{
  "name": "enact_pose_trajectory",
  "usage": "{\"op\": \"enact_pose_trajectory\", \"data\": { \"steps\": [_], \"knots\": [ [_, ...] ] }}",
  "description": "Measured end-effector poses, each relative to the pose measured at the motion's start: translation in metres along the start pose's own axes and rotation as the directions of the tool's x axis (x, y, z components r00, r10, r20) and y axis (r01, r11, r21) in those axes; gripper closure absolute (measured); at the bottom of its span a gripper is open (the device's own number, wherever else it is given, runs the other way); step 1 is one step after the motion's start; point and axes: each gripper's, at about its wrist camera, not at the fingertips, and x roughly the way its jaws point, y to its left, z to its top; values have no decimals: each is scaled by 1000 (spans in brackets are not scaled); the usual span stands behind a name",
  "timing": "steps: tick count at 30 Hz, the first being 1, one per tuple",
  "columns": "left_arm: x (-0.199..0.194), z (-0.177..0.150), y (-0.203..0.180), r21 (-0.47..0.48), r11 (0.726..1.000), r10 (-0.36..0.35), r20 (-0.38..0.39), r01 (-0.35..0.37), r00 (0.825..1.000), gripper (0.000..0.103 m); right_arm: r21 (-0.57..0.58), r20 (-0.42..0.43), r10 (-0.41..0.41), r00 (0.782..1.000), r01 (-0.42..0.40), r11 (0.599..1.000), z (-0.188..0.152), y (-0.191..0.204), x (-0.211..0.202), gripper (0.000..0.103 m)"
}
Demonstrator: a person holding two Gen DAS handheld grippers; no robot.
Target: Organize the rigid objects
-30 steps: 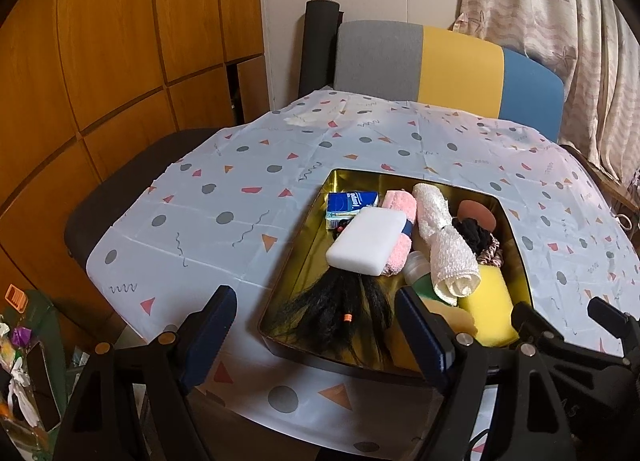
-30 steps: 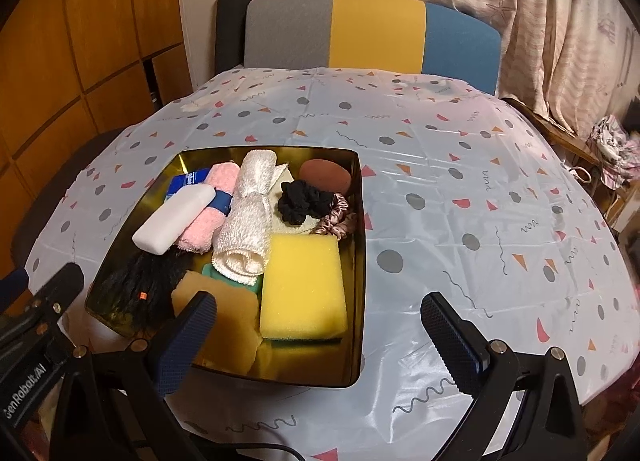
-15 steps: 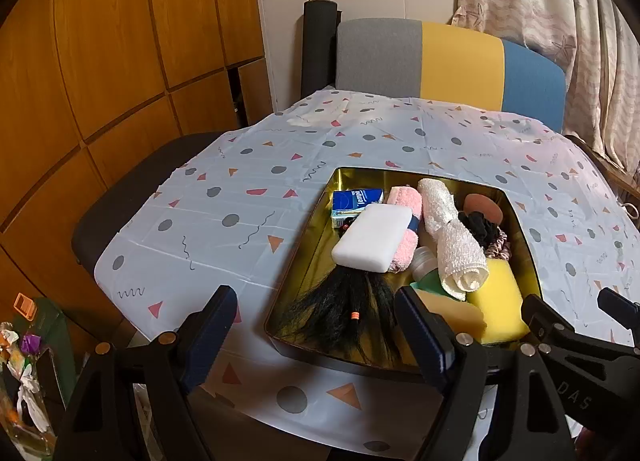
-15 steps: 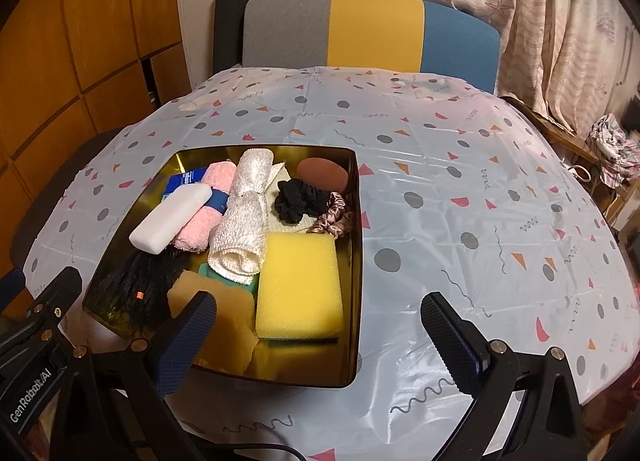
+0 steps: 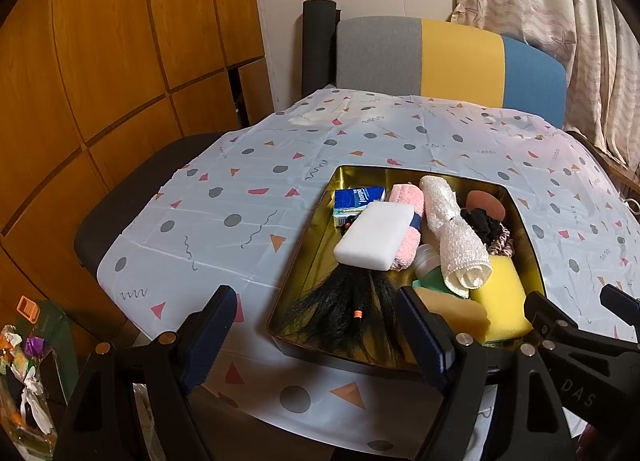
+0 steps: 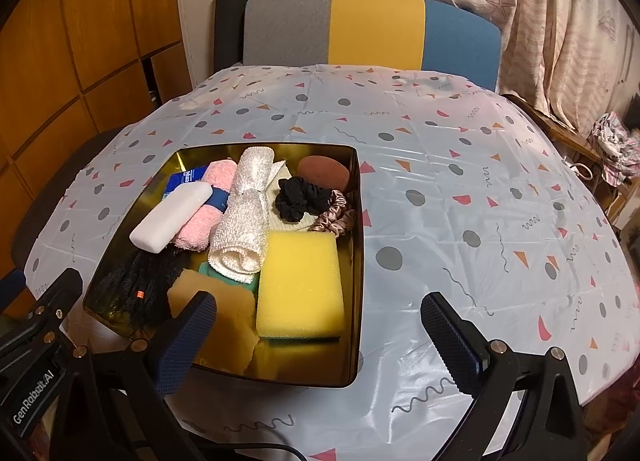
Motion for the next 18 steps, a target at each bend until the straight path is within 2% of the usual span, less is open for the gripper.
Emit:
{"op": "enact_pose_trajectory", "data": {
  "steps": [18],
  "knots": [
    [1,-1,-1,4,1000,0,-4,0,1000,21,0,-9,0,1000,0,1000,-2,-1,2,0]
  ]
}}
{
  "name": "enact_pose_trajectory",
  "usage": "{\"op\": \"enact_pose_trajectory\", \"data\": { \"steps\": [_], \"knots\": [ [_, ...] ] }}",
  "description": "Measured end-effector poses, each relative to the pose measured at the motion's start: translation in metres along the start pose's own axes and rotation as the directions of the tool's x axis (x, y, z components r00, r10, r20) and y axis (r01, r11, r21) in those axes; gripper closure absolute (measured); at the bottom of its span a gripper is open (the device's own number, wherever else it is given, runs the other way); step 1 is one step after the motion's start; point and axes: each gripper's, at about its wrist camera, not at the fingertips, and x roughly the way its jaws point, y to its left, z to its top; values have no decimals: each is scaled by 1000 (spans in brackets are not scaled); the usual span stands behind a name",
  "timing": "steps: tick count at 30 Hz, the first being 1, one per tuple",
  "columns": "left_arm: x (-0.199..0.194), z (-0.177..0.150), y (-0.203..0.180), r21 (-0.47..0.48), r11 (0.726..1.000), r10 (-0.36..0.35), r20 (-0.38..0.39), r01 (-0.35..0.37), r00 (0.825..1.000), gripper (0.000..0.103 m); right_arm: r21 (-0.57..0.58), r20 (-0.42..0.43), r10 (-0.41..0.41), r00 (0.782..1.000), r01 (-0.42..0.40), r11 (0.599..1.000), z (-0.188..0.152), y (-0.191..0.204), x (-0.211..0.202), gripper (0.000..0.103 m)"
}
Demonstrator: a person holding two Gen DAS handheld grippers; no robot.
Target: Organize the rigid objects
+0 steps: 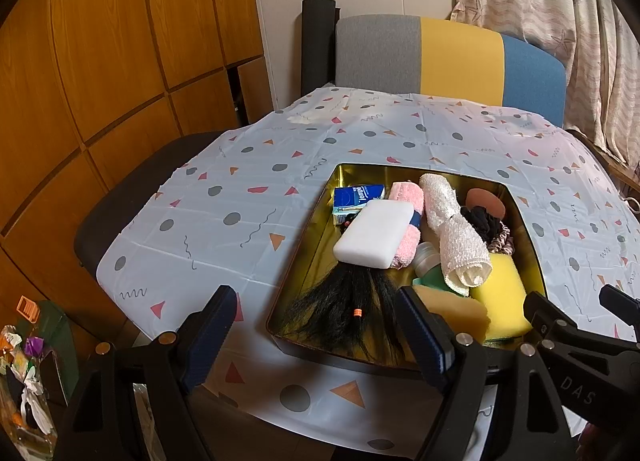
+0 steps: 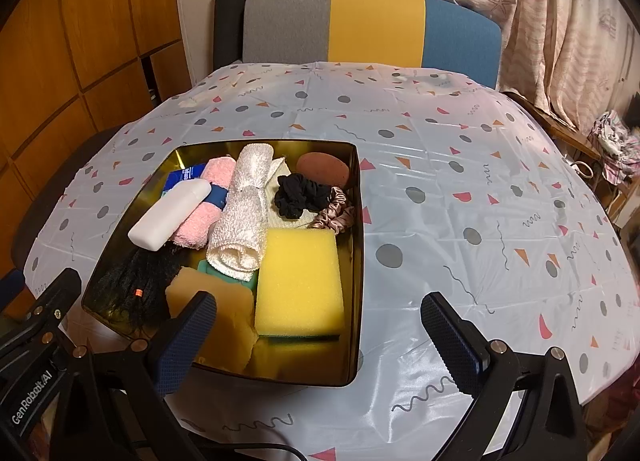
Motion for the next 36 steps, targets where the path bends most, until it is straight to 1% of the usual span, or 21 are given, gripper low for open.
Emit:
{"op": "enact_pose_trajectory", "data": {
  "steps": [26,31,32,33,34,36],
  "knots": [
    [0,-1,-1,6,1000,-4,6,3,1000,21,3,-5,0,1000,0,1000,0,0,3,0],
    [0,-1,0,-4,1000,-15,0,15,1000,21,4,-7,0,1000,0,1000,0,0,3,0],
    [0,-1,1,-5,1000,-15,2,15,1000,22,4,-7,0,1000,0,1000,0,0,3,0],
    [0,-1,1,-5,1000,-9,6,9,1000,26,4,-7,-1,1000,1,1000,0,0,3,0],
    [-1,-1,1,-3,1000,-2,12,2,1000,28,4,-7,-1,1000,1,1000,-1,0,3,0],
    [0,-1,1,-1,1000,5,15,-5,1000,28,5,-7,1,1000,-1,1000,-1,0,3,0]
  ]
}}
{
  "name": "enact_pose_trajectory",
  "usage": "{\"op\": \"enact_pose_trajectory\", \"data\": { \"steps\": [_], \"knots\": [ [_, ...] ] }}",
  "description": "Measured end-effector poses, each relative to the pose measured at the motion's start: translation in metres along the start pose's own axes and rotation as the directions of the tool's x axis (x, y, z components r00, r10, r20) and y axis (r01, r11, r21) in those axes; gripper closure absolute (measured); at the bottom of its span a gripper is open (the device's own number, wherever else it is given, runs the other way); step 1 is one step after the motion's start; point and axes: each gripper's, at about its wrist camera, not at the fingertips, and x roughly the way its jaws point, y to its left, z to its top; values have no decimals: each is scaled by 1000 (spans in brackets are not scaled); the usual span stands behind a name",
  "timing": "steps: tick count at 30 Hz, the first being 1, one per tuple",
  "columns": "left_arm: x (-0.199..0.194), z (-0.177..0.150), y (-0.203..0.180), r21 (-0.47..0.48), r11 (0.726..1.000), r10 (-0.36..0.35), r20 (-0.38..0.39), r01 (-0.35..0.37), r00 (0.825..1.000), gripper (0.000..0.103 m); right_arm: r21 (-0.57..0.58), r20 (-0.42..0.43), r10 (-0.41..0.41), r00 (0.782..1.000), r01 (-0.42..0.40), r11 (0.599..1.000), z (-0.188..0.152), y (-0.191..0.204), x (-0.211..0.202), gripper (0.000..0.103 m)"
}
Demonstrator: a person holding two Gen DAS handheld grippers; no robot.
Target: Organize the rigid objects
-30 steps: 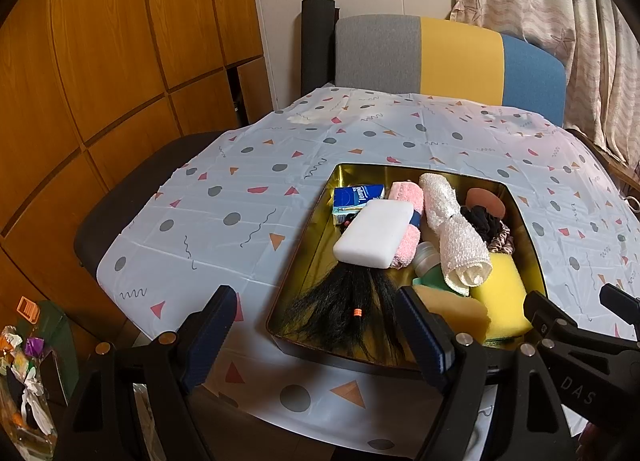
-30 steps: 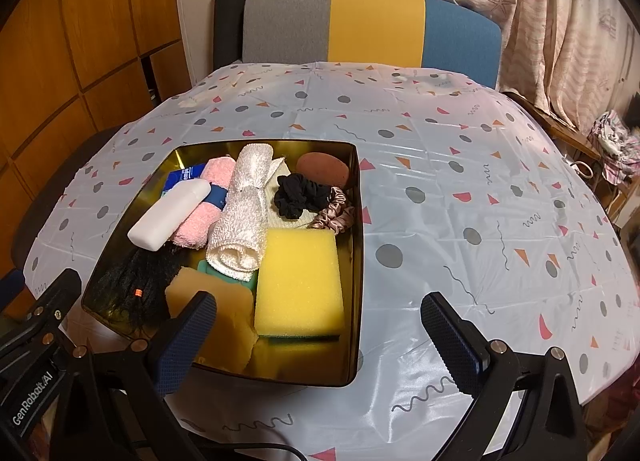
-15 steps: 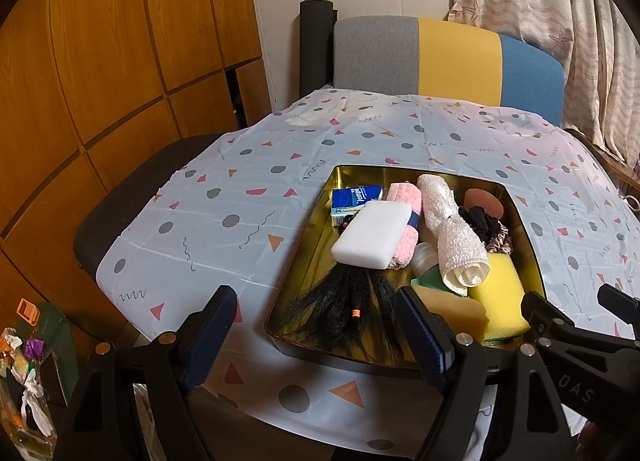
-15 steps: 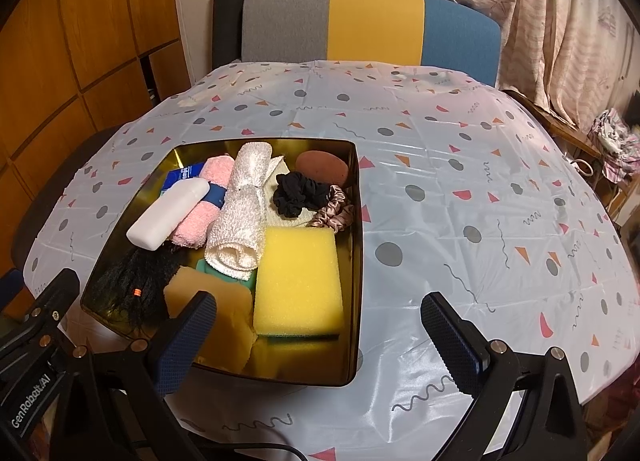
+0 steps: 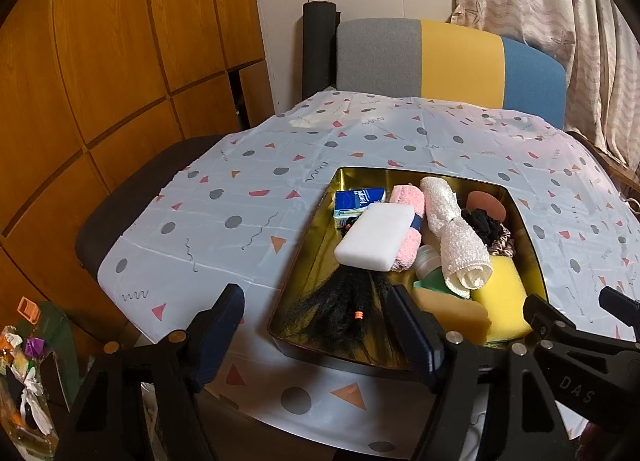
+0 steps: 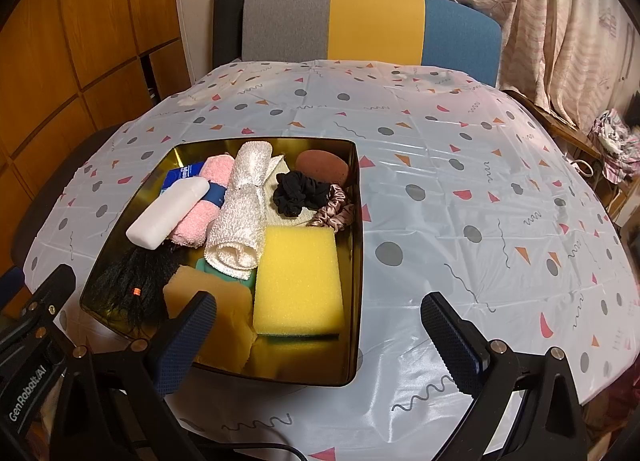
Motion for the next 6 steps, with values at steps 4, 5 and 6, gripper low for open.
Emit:
{"op": "enact_pose_trajectory", "data": {
  "steps": [4,5,6],
  "knots": [
    [0,0,0,3,1000,5,2,-5,1000,28,-1,-1,0,1000,0,1000,0,0,0,0],
    [0,0,0,3,1000,6,2,-6,1000,28,0,-1,0,1000,0,1000,0,0,0,0],
    [1,0,1,4,1000,4,0,-4,1000,28,0,0,-1,1000,1,1000,0,-1,0,0]
  ]
}}
